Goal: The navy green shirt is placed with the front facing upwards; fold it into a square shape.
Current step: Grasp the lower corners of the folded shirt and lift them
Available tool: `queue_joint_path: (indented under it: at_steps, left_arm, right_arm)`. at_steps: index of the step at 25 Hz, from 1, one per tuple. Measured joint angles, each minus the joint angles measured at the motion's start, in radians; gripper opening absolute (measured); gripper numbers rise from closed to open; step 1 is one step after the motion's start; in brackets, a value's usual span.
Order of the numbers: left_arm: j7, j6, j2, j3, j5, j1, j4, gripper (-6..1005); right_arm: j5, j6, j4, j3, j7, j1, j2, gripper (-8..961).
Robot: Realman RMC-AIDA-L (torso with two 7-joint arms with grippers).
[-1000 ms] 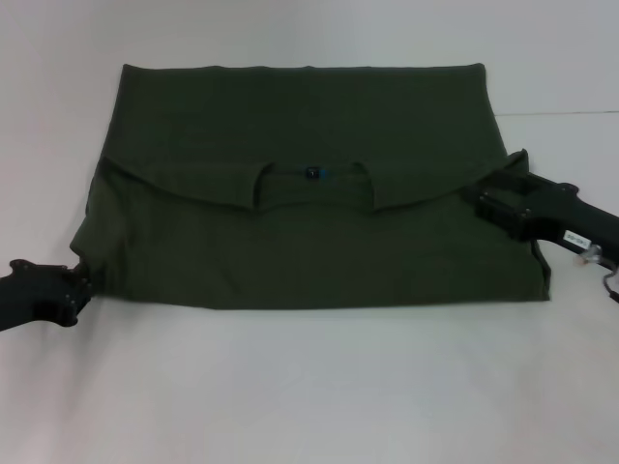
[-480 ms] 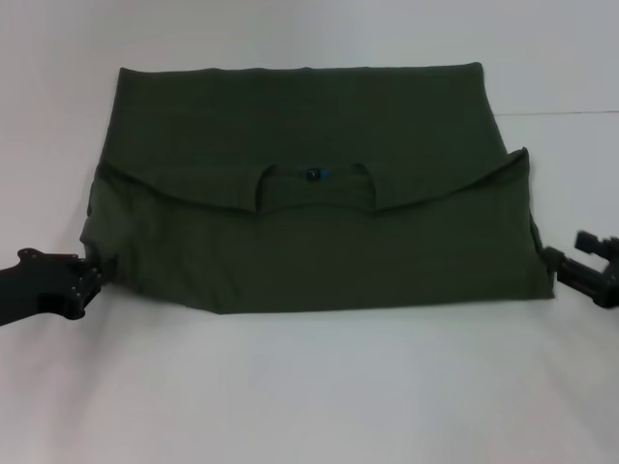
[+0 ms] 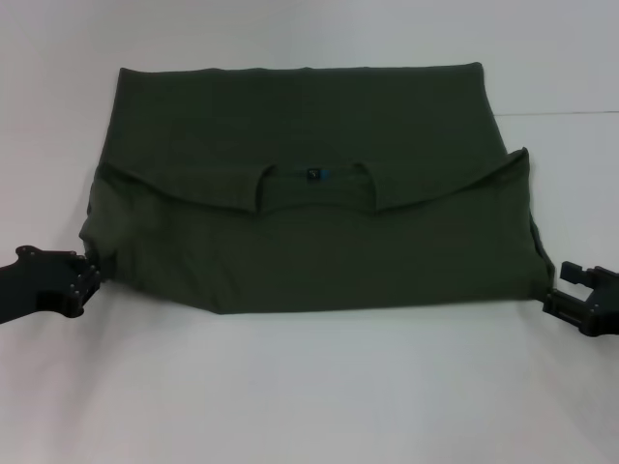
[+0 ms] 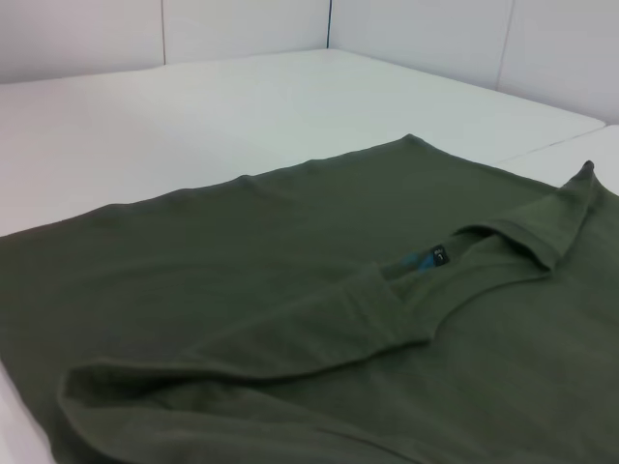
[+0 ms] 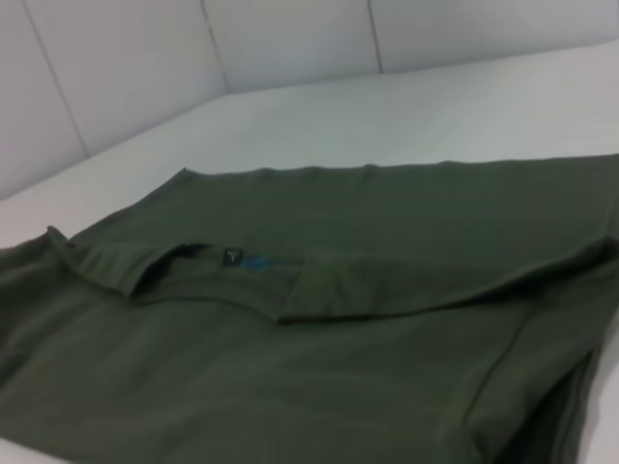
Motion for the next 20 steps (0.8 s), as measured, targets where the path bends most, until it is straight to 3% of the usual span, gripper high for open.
queue_joint_path:
  at_steps: [9, 17, 20]
  left_arm:
    - [0.011, -0.010, -0.005, -0.002, -0.001, 0.001, 0.000, 29]
    - [0.020, -0.009, -0.008, -0.003, -0.001, -0.003, 0.000, 28]
    - [0.036, -0.007, -0.009, -0.004, -0.001, -0.004, 0.000, 28]
  right_arm:
    - [0.000, 0.053, 0.024, -0.031, 0.002, 0.032, -0.001, 656]
    - [0.000, 0.075, 0.036, -0.071, 0.008, 0.038, -0.001, 540]
    - [0.000, 0.075, 0.036, -0.073, 0.008, 0.038, -0.001, 397]
